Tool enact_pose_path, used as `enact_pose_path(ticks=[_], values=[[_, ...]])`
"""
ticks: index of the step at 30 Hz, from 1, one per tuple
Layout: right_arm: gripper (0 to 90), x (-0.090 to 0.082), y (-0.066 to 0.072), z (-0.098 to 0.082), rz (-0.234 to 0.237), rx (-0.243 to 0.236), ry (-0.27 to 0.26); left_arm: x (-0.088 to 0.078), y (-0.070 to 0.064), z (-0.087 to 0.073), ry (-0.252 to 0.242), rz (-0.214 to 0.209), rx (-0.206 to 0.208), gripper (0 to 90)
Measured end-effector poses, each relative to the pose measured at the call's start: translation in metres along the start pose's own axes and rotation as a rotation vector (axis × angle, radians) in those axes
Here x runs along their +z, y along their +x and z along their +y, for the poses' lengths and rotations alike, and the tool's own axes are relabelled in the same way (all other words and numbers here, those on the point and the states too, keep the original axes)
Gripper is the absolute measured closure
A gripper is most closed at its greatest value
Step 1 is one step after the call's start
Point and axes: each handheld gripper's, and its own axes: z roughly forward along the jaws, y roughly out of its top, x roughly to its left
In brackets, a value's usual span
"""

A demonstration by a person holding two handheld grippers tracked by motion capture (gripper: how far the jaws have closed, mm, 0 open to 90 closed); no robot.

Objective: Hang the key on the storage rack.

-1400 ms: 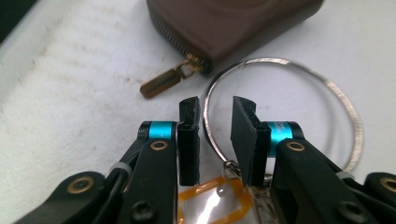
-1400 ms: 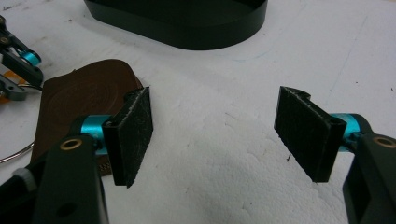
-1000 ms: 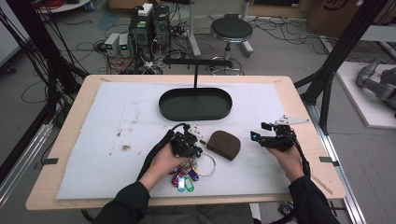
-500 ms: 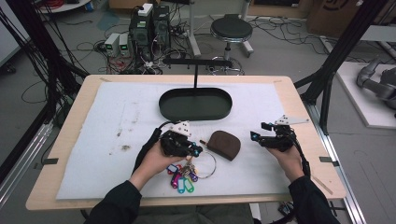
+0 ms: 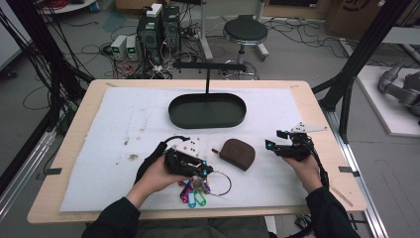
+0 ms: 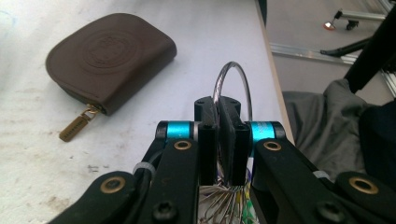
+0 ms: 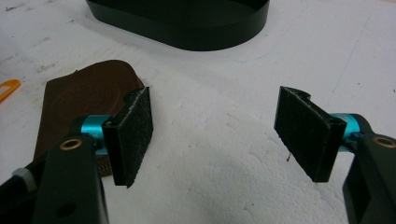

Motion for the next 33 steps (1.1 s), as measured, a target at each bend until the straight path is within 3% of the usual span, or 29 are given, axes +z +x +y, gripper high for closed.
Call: enact_pose_path(ticks=[7, 17, 19, 23, 33], values=[[28.9, 0.0, 0.0, 0.0, 0.003, -0.004, 0.001, -0.001, -0.007, -0.002, 0.006, 0.015, 0.033, 85.6], [28.9, 0.0, 0.001, 0.0, 0.001, -0.005, -0.001, -0.005, -0.013, -0.008, -0.002, -0.013, 0.059, 83.8], [28.9, 0.0, 0.001, 0.0, -0.001, -0.006, 0.0, -0.003, -0.014, -0.007, 0.013, -0.016, 0.063, 80.0], [28.9, 0.0, 0.001, 0.0, -0.001, -0.005, -0.001, 0.0, -0.016, -0.008, 0.032, -0.018, 0.08, 82.6], [28.9, 0.0, 0.0, 0.0, -0.001, -0.007, -0.001, -0.001, -0.014, -0.009, 0.031, -0.017, 0.07, 86.0]])
